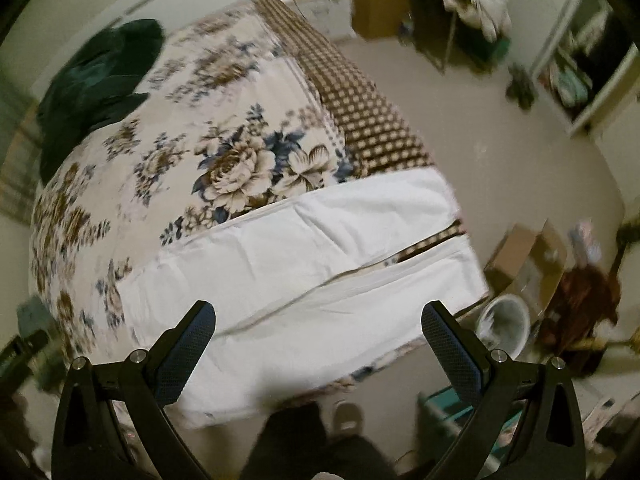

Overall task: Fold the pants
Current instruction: 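Lower both grippers toward the white pants' hem and waistband ends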

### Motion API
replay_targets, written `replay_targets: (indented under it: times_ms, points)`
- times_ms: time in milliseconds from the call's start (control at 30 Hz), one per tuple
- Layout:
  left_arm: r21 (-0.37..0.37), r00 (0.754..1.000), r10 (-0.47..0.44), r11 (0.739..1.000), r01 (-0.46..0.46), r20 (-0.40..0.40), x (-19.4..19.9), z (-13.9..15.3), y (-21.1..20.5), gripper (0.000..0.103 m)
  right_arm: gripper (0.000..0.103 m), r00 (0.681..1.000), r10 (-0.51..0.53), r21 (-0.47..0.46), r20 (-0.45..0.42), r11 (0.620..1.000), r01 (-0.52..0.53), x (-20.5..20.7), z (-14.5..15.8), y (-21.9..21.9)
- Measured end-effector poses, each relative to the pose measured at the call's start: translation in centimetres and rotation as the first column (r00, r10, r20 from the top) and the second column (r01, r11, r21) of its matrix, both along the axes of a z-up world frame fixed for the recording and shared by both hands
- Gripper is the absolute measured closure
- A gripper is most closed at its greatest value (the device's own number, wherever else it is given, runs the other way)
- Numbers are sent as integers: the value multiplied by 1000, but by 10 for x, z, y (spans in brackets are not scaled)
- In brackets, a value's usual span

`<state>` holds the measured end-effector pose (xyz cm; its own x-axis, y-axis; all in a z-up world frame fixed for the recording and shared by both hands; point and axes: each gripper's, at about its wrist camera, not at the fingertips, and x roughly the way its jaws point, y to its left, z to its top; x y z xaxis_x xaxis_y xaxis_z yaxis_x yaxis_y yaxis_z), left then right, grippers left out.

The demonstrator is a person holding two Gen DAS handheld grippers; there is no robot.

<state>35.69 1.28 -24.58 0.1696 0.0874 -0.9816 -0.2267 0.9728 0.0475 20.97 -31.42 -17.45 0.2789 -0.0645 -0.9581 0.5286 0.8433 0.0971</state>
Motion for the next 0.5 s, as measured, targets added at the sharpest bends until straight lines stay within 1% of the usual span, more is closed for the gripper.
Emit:
replay_targets:
  times_ms: [33,67,100,133,167,200,267,300,333,400,433,467,500]
  points:
    - [-8,1000,21,1000,-21,-19,11,-11,5,0,0,999,-31,23,-16,999,32,24,-19,-9]
    - [-25,997,61,998,-63,-52,29,-31,13,0,0,998,-56,34,-29,998,57,42,-35,-15]
    - [-40,992,95,994,-99,-85,43,-49,19,0,0,996,-83,48,-42,995,86,62,-55,-22]
    - [-50,986,120,991,-126,-112,53,-64,24,0,0,993,-101,54,-54,993,104,76,-69,-28]
    - [-57,976,155,984,-166,-153,67,-85,29,0,0,989,-129,54,-78,990,133,94,-91,-36]
    - [-62,963,188,977,-203,-192,79,-107,34,0,0,983,-155,57,-102,985,161,112,-114,-45]
    - [-71,936,243,961,-269,-255,100,-145,43,0,0,974,-183,65,-135,979,193,135,-149,-59]
    - [-76,917,275,948,-309,-289,111,-167,47,0,0,967,-200,62,-160,975,212,150,-174,-68]
    - [-79,904,296,939,-334,-310,120,-183,49,0,0,960,-214,60,-179,972,228,160,-194,-76]
    - [-87,869,345,913,-399,-355,137,-220,54,0,0,942,-247,56,-226,962,266,176,-234,-94]
    - [-82,849,371,899,-429,-376,146,-239,56,0,0,932,-266,65,-246,955,290,186,-258,-105]
    - [-80,830,397,884,-461,-393,154,-258,58,0,0,923,-281,73,-263,948,309,190,-274,-113]
    - [-80,818,413,874,-480,-400,162,-271,60,0,0,914,-296,79,-277,941,328,197,-293,-121]
